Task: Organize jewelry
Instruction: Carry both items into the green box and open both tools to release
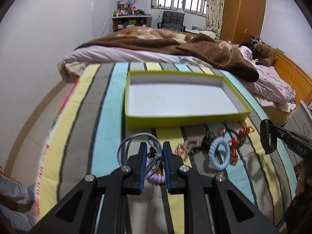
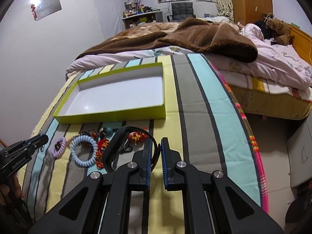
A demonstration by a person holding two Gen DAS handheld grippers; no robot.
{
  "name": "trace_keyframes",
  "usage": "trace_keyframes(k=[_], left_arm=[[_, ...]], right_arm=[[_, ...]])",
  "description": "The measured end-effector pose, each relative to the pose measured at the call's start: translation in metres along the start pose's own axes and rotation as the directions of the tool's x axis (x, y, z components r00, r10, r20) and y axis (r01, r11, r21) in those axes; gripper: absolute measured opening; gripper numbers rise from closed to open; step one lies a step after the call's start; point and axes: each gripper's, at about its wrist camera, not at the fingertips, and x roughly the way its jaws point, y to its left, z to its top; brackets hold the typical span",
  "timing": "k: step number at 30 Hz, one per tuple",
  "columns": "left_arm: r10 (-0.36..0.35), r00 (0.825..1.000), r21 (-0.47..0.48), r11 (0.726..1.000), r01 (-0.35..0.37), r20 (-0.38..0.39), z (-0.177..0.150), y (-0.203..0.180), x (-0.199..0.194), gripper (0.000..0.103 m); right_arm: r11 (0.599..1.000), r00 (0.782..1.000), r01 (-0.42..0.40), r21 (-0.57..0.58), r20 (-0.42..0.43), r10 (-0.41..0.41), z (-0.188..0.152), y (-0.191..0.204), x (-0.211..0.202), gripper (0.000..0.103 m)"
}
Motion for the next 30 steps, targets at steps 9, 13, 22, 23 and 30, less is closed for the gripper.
trace_keyframes(k=[9, 13, 22, 23, 30], left_arm=[[0.001, 0.998, 0.002, 1.0, -0.001, 0.058, 0.052, 0.013, 0.0, 0.017], [0.001, 0.997, 0.003, 1.0, -0.002, 0.074, 0.074, 0.018, 0.011, 0.017], [-0.035, 0.999, -0.007, 0.999, 0.036, 0.039, 0.107, 0.019, 0.064, 0.017], [-0.04, 0.999, -0.003, 0.999, 0.041, 0.033, 0.109, 0.018, 0.072, 0.017], [-0.056, 0.998, 0.002, 0.998, 0.056, -0.013, 0.117, 0.012, 0.11, 0.017]], right_arm=[[0.999, 0.999, -0.017, -0.033, 0.027, 0.018, 0.045, 0.007, -0.001, 0.009], [0.999, 1.0, -0.023, -0.049, 0.006, 0.023, 0.07, 0.01, 0.017, 0.009], [0.998, 0.999, -0.004, -0.065, -0.044, 0.001, 0.107, 0.013, 0.072, 0.009], [0.998, 0.999, -0.004, -0.067, -0.051, 0.0, 0.111, 0.013, 0.078, 0.009], [0.997, 0.995, 0.001, -0.076, -0.1, -0.008, 0.124, 0.01, 0.119, 0.009]])
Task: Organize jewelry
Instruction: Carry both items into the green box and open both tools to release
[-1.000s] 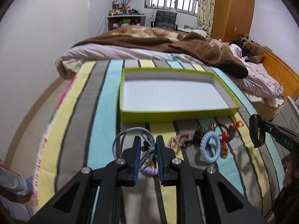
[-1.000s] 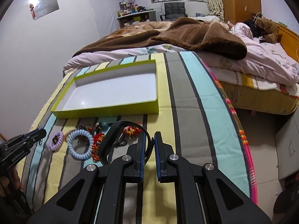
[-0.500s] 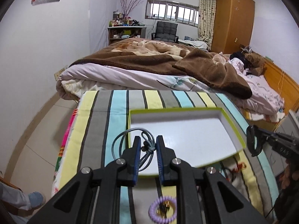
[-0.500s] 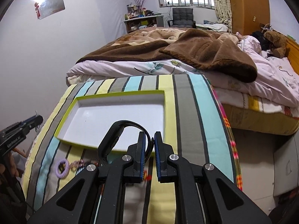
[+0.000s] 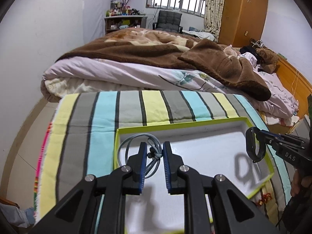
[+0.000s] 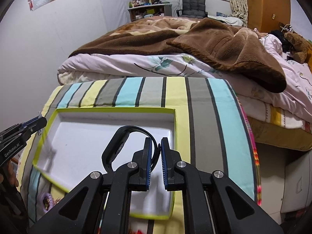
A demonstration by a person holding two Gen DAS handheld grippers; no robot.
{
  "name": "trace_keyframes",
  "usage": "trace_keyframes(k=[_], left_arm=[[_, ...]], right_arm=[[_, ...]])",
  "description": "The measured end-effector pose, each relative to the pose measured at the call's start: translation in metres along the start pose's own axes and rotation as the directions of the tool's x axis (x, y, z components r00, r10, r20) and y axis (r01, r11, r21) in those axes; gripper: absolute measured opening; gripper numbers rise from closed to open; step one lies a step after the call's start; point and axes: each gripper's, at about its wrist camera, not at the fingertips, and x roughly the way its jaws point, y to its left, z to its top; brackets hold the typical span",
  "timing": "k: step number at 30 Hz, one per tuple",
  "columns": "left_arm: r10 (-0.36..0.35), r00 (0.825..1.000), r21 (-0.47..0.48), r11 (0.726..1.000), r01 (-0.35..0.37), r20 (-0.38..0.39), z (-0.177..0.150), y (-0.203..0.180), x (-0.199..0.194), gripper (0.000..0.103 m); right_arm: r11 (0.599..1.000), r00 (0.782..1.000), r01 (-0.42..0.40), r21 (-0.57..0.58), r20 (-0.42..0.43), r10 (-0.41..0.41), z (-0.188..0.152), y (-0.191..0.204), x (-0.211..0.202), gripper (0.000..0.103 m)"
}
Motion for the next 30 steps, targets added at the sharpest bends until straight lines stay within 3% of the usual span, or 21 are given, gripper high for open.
trace_keyframes(k=[16, 26, 29, 30], left_arm=[[0.016, 0.994, 0.022, 1.0, -0.014, -0.104, -0.01, -0.005, 0.043, 0.017], [0.025, 0.993, 0.025, 0.999, -0.023, -0.111, -0.01, -0.005, 0.047, 0.018], [-0.002, 0.994, 0.009, 1.0, 0.003, -0.106, -0.009, -0.004, 0.045, 0.032], [-0.007, 0.994, 0.003, 1.0, 0.007, -0.107, -0.009, -0.003, 0.044, 0.043]], right_arm=[[0.996, 0.998, 0.022, -0.089, -0.06, -0.028, 0.008, 0.005, 0.046, 0.009], [0.992, 0.997, 0.04, -0.121, -0.067, -0.049, 0.008, 0.009, 0.05, 0.009], [0.992, 0.997, 0.033, -0.122, -0.066, -0.041, 0.008, 0.01, 0.049, 0.012], [0.992, 0.997, 0.027, -0.12, -0.063, -0.034, 0.008, 0.01, 0.048, 0.017]])
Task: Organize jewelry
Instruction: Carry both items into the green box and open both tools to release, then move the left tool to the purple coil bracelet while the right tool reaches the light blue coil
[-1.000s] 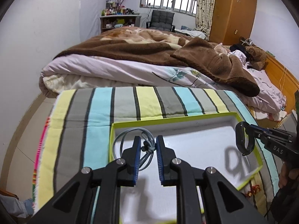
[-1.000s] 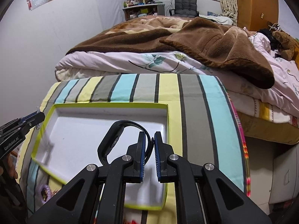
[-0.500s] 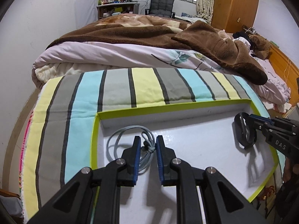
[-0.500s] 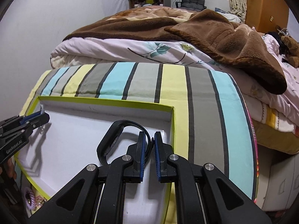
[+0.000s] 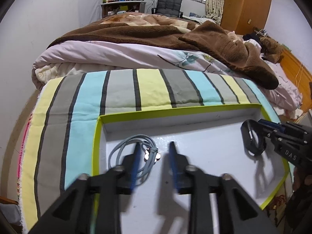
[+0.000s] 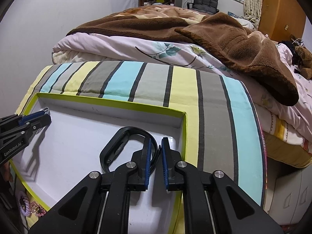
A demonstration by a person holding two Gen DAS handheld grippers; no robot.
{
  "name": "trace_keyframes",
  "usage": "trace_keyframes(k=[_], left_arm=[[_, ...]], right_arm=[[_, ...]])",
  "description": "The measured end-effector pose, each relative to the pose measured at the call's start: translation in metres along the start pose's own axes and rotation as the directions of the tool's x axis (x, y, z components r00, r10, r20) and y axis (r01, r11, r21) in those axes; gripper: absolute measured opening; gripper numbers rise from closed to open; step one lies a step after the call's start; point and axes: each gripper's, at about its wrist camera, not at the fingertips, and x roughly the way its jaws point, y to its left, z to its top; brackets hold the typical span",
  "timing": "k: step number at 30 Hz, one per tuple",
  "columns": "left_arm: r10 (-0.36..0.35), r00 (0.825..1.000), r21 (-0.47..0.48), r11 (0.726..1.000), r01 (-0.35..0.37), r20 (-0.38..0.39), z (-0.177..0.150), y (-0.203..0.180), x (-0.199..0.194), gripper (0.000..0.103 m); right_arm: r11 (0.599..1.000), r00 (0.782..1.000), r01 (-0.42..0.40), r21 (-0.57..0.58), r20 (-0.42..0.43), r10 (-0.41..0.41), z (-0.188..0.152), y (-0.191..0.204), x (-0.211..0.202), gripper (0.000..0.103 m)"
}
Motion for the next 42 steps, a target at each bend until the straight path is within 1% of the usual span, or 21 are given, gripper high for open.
trace_keyframes(k=[1, 3, 5, 7, 8, 9, 11, 12, 14, 17, 19, 21, 23, 26, 27, 29, 31, 33, 37, 40, 42], left_arm=[[-0.005, 1.0, -0.006, 1.0, 0.005, 0.0, 0.0, 0.001, -0.001, 0.045], [-0.021, 1.0, -0.024, 1.0, 0.021, 0.006, -0.002, 0.004, -0.006, 0.045], [-0.028, 1.0, -0.032, 0.999, 0.028, 0.012, -0.005, 0.006, -0.013, 0.045], [-0.027, 0.999, -0.032, 0.999, 0.028, 0.028, -0.008, 0.007, -0.023, 0.045], [-0.034, 0.999, -0.034, 0.999, 0.036, 0.036, -0.01, 0.007, -0.03, 0.045], [-0.045, 0.998, -0.04, 0.998, 0.047, 0.047, -0.012, 0.009, -0.037, 0.046], [-0.07, 0.996, -0.052, 0.996, 0.073, 0.062, -0.018, 0.011, -0.05, 0.052], [-0.085, 0.994, -0.058, 0.994, 0.089, 0.066, -0.022, 0.013, -0.056, 0.057], [-0.087, 0.994, -0.067, 0.993, 0.092, 0.072, -0.031, 0.016, -0.066, 0.06], [-0.067, 0.995, -0.063, 0.995, 0.072, 0.076, -0.047, 0.018, -0.081, 0.063], [-0.072, 0.995, -0.029, 0.997, 0.074, 0.073, -0.058, 0.017, -0.091, 0.068], [-0.082, 0.994, 0.007, 0.997, 0.081, 0.079, -0.07, 0.014, -0.101, 0.069], [-0.077, 0.994, 0.036, 0.997, 0.075, 0.075, -0.081, 0.011, -0.111, 0.07], [-0.114, 0.992, 0.015, 0.993, 0.113, 0.061, -0.096, 0.015, -0.12, 0.072], [-0.115, 0.992, 0.002, 0.993, 0.115, 0.05, -0.1, 0.017, -0.121, 0.072], [-0.11, 0.993, -0.015, 0.994, 0.111, 0.03, -0.109, 0.02, -0.125, 0.072], [-0.071, 0.997, -0.021, 0.997, 0.072, 0.013, -0.118, 0.02, -0.127, 0.072], [-0.062, 0.998, -0.025, 0.998, 0.062, 0.01, -0.127, 0.021, -0.129, 0.072], [-0.096, 0.995, -0.071, 0.993, 0.098, 0.029, -0.143, 0.029, -0.138, 0.072], [-0.111, 0.993, -0.091, 0.989, 0.114, 0.038, -0.152, 0.033, -0.142, 0.071], [-0.107, 0.994, -0.091, 0.99, 0.11, 0.036, -0.157, 0.034, -0.143, 0.071]], right_arm=[[1.0, 1.0, -0.003, -0.001, 0.008, 0.003, -0.001, 0.0, -0.002, 0.019], [1.0, 1.0, -0.003, -0.003, 0.023, 0.003, -0.001, 0.002, -0.007, 0.02], [1.0, 0.999, -0.01, -0.01, 0.04, 0.011, -0.003, 0.005, -0.015, 0.024], [0.999, 0.998, -0.021, -0.024, 0.064, 0.022, -0.007, 0.009, -0.026, 0.034], [0.999, 0.997, -0.026, -0.027, 0.072, 0.028, -0.009, 0.01, -0.031, 0.036], [0.999, 0.995, -0.039, -0.029, 0.087, 0.041, -0.013, 0.011, -0.039, 0.036], [0.998, 0.992, -0.062, -0.033, 0.107, 0.065, -0.019, 0.014, -0.052, 0.037], [0.997, 0.99, -0.073, -0.036, 0.118, 0.077, -0.023, 0.015, -0.059, 0.037], [0.993, 0.984, -0.107, -0.047, 0.136, 0.113, -0.033, 0.018, -0.074, 0.037], [0.988, 0.975, -0.147, -0.055, 0.157, 0.154, -0.05, 0.023, -0.092, 0.037], [0.98, 0.967, -0.185, -0.071, 0.162, 0.194, -0.062, 0.029, -0.1, 0.037], [0.974, 0.961, -0.209, -0.091, 0.167, 0.222, -0.071, 0.034, -0.105, 0.037], [0.966, 0.958, -0.228, -0.119, 0.148, 0.245, -0.085, 0.043, -0.107, 0.037], [0.955, 0.953, -0.257, -0.15, 0.123, 0.276, -0.102, 0.051, -0.105, 0.037], [0.951, 0.952, -0.265, -0.16, 0.114, 0.285, -0.107, 0.054, -0.105, 0.037], [0.943, 0.949, -0.277, -0.185, 0.099, 0.298, -0.116, 0.061, -0.105, 0.037], [0.934, 0.945, -0.29, -0.21, 0.09, 0.314, -0.125, 0.069, -0.106, 0.037], [0.93, 0.946, -0.291, -0.225, 0.078, 0.315, -0.129, 0.073, -0.105, 0.037], [0.929, 0.954, -0.268, -0.255, 0.063, 0.292, -0.131, 0.081, -0.101, 0.037], [0.92, 0.949, -0.29, -0.263, 0.044, 0.312, -0.131, 0.086, -0.098, 0.037], [0.92, 0.952, -0.283, -0.272, 0.037, 0.304, -0.132, 0.09, -0.095, 0.037]])
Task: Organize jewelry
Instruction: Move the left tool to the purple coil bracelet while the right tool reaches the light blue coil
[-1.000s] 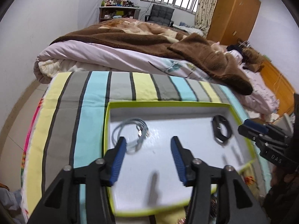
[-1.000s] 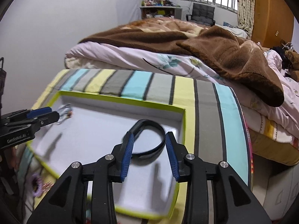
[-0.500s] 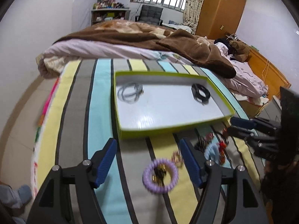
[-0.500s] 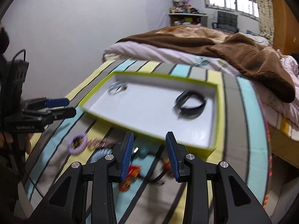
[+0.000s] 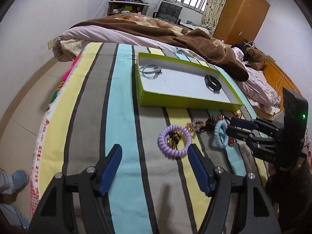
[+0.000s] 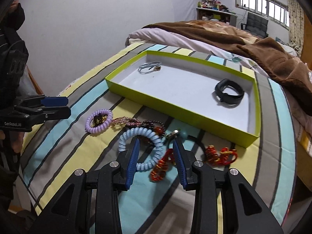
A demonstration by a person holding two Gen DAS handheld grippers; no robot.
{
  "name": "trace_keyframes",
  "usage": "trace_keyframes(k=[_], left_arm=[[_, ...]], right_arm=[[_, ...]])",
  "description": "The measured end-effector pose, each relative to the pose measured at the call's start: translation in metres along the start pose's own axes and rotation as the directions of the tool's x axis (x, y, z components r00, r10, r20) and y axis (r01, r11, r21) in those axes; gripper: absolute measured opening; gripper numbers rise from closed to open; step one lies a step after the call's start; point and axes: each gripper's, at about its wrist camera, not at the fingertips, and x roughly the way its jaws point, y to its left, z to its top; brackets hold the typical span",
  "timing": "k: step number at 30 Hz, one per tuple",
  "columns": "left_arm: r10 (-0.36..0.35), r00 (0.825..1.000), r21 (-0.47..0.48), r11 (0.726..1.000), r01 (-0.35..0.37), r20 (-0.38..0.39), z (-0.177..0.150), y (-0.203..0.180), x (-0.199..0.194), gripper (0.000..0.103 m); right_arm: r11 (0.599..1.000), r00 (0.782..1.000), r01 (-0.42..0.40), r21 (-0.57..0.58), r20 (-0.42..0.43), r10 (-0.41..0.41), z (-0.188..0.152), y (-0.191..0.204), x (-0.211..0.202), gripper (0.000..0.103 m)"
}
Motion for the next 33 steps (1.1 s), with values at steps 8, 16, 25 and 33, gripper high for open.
trace_keyframes(k=[8, 16, 25, 33], left_arm=[[-0.014, 1.0, -0.023, 1.0, 0.014, 0.009, -0.01, 0.003, -0.001, 0.063], [-0.017, 1.0, -0.013, 1.0, 0.017, 0.002, -0.009, 0.0, 0.004, 0.057], [-0.004, 1.0, 0.018, 1.0, 0.004, -0.013, 0.0, -0.008, 0.018, 0.051], [0.024, 0.998, 0.036, 0.999, -0.023, -0.05, -0.001, -0.01, 0.033, 0.049]], right_arm=[[0.999, 0.999, 0.03, -0.018, -0.018, -0.03, 0.003, 0.005, 0.009, 0.036], [0.996, 0.998, 0.067, -0.066, -0.016, -0.068, 0.003, 0.015, 0.009, 0.009], [0.999, 0.999, 0.038, -0.008, 0.027, -0.038, 0.004, 0.01, -0.005, 0.0], [0.995, 0.998, 0.033, -0.089, -0.049, -0.037, 0.005, 0.015, 0.009, 0.018]])
